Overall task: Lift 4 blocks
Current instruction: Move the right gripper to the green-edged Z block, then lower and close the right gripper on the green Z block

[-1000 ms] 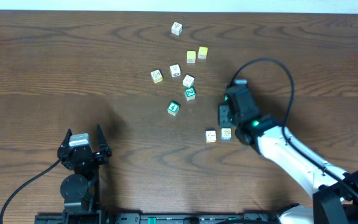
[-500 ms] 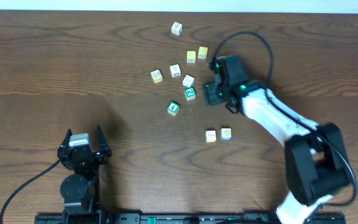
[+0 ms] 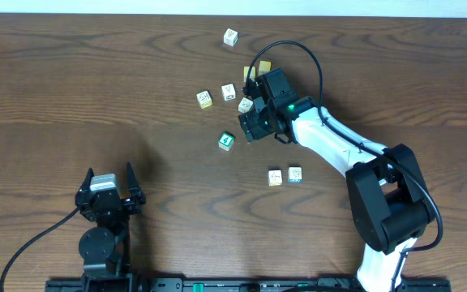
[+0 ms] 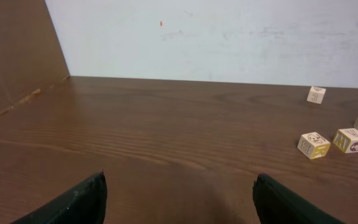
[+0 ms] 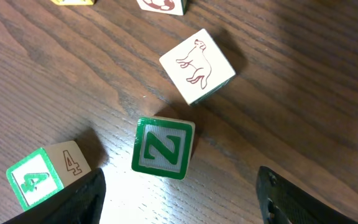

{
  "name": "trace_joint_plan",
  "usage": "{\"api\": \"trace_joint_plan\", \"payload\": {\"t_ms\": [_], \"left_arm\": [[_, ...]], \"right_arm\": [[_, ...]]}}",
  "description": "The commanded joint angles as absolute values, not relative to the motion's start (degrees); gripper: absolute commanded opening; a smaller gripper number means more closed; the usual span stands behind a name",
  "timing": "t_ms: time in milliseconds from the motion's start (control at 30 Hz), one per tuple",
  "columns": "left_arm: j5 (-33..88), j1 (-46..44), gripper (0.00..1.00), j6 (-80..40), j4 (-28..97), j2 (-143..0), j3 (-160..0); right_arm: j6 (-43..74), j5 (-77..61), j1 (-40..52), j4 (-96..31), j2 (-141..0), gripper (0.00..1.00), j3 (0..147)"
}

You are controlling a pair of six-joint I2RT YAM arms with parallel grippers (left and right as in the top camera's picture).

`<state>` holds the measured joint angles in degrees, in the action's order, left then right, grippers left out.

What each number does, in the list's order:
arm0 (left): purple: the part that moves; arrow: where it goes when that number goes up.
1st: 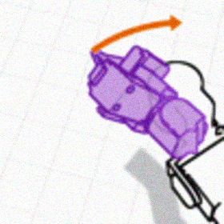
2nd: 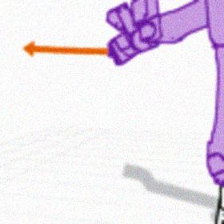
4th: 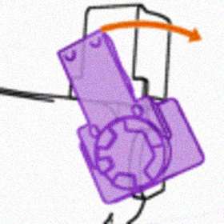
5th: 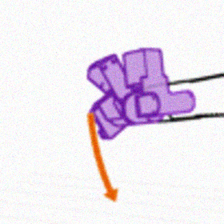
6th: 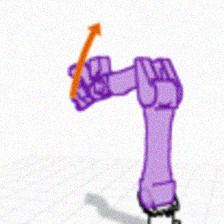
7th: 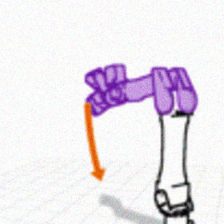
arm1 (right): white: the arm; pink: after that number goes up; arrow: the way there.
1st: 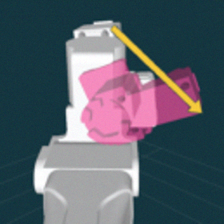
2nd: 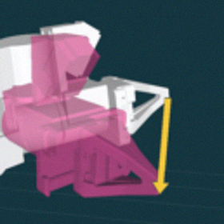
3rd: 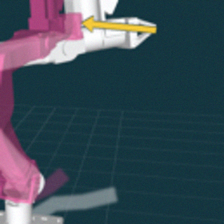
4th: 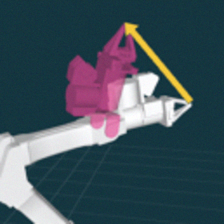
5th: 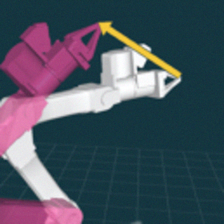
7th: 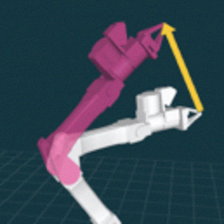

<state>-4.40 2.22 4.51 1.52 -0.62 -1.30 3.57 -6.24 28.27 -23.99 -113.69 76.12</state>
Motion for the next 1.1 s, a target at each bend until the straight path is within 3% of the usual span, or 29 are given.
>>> {"api": "trace_joint_plan", "payload": {"t_ms": [0, 167, 700, 1067], "left_arm": [[-5.1, 2.5, 0.75, 4.3, 3.8, -0.3, -0.2], [-5.1, 2.5, 0.75, 4.3, 3.8, -0.3, -0.2], [-5.1, 2.5, 0.76, 4.3, 3.8, -0.3, -0.2], [-5.1, 2.5, 0.75, 4.3, 3.8, -0.3, -0.2]], "right_arm": [[2.5, -6.7, 28.9, -23.4, -114.6, 0.73, 77.4], [2.5, -6.7, 29.1, -21.2, -114.7, 0.63, 77.4], [2.5, -6.4, 31.8, -18.2, -118.1, 0.59, 77.4], [2.7, -1.1, 32.2, -16.6, -119.1, 0.50, 77.6]]}}
